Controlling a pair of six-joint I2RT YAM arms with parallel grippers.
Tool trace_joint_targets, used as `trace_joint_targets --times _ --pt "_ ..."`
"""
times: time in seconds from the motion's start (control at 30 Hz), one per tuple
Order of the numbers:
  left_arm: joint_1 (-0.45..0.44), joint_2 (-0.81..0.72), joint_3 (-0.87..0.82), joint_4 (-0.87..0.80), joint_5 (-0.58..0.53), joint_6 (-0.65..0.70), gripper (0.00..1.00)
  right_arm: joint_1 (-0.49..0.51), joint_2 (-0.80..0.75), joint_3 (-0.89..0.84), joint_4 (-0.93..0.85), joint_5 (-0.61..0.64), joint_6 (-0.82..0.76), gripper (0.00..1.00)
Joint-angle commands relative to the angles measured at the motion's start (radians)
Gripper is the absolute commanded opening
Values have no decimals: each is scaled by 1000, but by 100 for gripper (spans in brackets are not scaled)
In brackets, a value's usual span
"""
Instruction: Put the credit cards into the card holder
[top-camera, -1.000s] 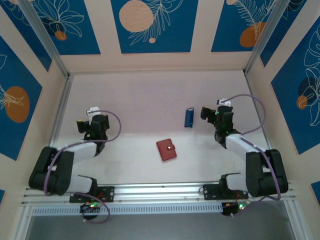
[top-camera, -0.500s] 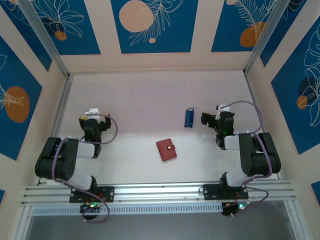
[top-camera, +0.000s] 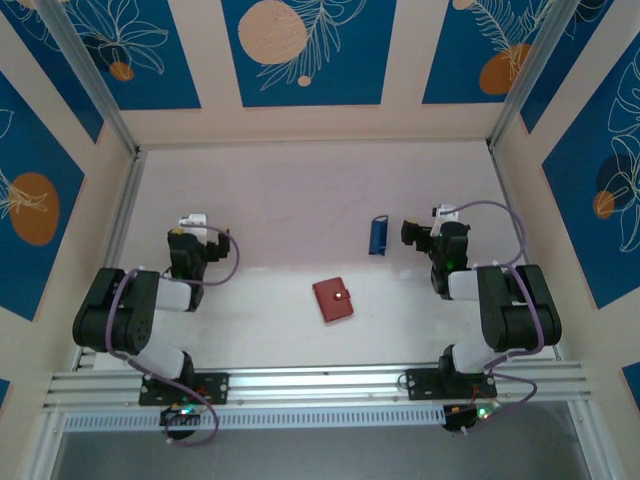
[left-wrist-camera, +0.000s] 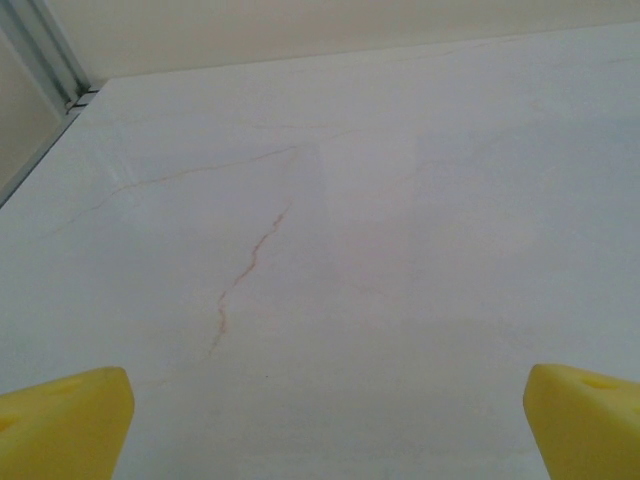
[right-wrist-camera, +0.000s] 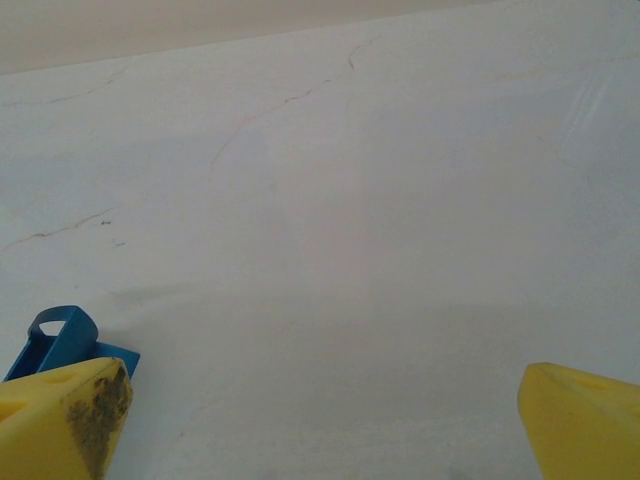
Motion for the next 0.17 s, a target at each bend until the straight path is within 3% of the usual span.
trace_joint_targets --times 0.0,0.13 --pt "13 11 45 -43 115 25 100 7 4 3 47 2 -27 99" --pt "27 3 33 -28 157 25 100 0 2 6 40 -10 -24 99"
